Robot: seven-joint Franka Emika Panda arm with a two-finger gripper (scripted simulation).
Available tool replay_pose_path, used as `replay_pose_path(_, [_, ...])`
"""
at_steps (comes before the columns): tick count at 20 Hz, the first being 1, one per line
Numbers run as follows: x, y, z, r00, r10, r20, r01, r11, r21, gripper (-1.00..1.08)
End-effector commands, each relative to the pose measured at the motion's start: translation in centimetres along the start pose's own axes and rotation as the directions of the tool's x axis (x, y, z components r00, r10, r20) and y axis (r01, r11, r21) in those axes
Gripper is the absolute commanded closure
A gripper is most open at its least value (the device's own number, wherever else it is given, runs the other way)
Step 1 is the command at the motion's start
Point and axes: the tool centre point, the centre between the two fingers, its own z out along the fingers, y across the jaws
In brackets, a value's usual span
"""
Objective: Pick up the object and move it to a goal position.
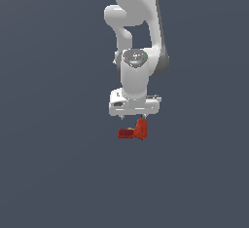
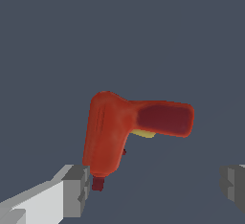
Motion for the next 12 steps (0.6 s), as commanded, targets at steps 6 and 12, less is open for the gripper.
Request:
replay_pose_path(6, [-1.0, -2.3, 4.0, 0.999, 0.010, -0.050, -0.008, 0.999, 0.032, -1.00])
replay_pose_path(12, [-1.9, -3.5, 6.2, 0.997, 0.020, -0.079, -0.016, 0.999, 0.050, -1.00])
